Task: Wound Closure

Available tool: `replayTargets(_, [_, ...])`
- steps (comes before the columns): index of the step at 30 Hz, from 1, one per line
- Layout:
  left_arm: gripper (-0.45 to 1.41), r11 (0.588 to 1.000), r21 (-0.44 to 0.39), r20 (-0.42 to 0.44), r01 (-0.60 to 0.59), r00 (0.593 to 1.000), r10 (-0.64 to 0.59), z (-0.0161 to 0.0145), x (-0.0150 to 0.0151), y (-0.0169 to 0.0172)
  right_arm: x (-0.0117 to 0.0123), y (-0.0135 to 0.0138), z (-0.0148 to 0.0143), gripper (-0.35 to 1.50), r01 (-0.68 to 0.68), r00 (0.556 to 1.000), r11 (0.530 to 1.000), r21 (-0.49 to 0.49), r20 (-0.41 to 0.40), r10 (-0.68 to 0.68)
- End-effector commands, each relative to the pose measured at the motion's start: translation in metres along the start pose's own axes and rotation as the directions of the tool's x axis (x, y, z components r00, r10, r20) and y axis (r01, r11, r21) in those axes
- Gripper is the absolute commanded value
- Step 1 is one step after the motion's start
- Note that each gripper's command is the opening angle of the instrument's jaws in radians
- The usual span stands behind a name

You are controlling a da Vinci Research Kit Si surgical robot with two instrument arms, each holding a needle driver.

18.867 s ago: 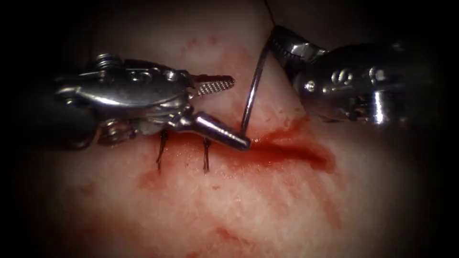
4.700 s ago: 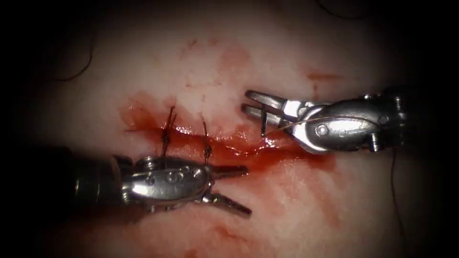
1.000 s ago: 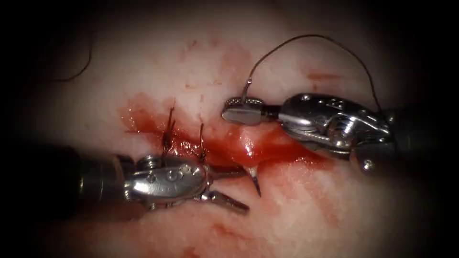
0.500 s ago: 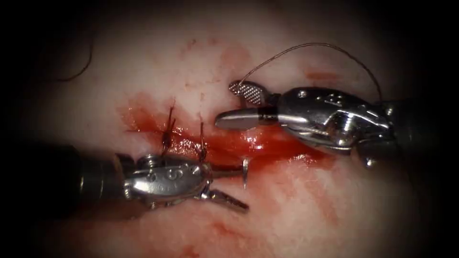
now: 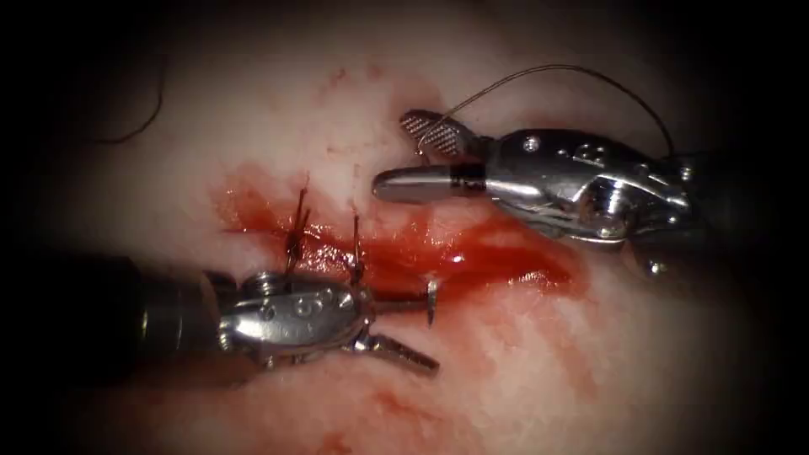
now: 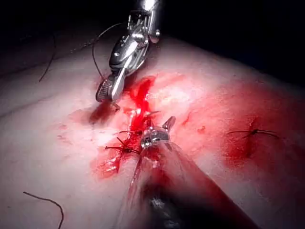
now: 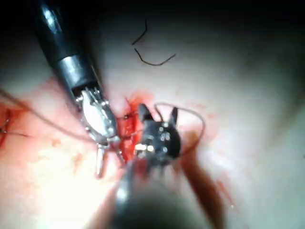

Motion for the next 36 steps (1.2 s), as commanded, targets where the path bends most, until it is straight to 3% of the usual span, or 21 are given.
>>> replayTargets(1, [0.52, 1.000, -0.001, 0.000, 0.000, 1.000, 0.000, 0.0008, -0.0003, 0.0000, -0.0002, 0.0002, 0.0008, -0.35, 0.001, 1.000, 1.000, 0.003, 0.008, -0.001])
replayTargets(11, [0.52, 1.000, -0.001, 0.003, 0.000, 1.000, 0.000, 0.0008, -0.0003, 0.0001, -0.0017, 0.0017, -0.0001, -0.35, 0.006, 0.996, 1.000, -0.012, 0.090, -0.004])
replayTargets(27, [0.52, 1.000, -0.002, 0.003, 0.000, 1.000, 0.000, 0.0007, -0.0003, 0.0001, -0.0026, -0.0017, -0.0004, -0.35, -0.158, 0.947, 0.987, 0.028, 0.289, 0.143])
replayTargets(33, [0.52, 1.000, -0.002, 0.004, 0.006, 1.000, -0.006, 0.0007, -0.0003, 0.0001, -0.0025, -0.0028, -0.0006, -0.35, -0.184, 0.938, 0.982, 0.047, 0.307, 0.162])
replayTargets(35, [0.52, 1.000, -0.003, 0.003, 0.002, 1.000, -0.002, 0.0006, -0.0001, 0.0002, -0.0025, -0.0027, -0.0006, -0.35, -0.188, 0.946, 0.980, 0.064, 0.280, 0.163])
replayTargets(36, [0.52, 1.000, -0.004, 0.001, -0.009, 1.000, 0.009, 0.0005, 0.0001, 0.0003, -0.0025, -0.0026, -0.0006, 0.04, -0.188, 0.951, 0.980, 0.063, 0.261, 0.166])
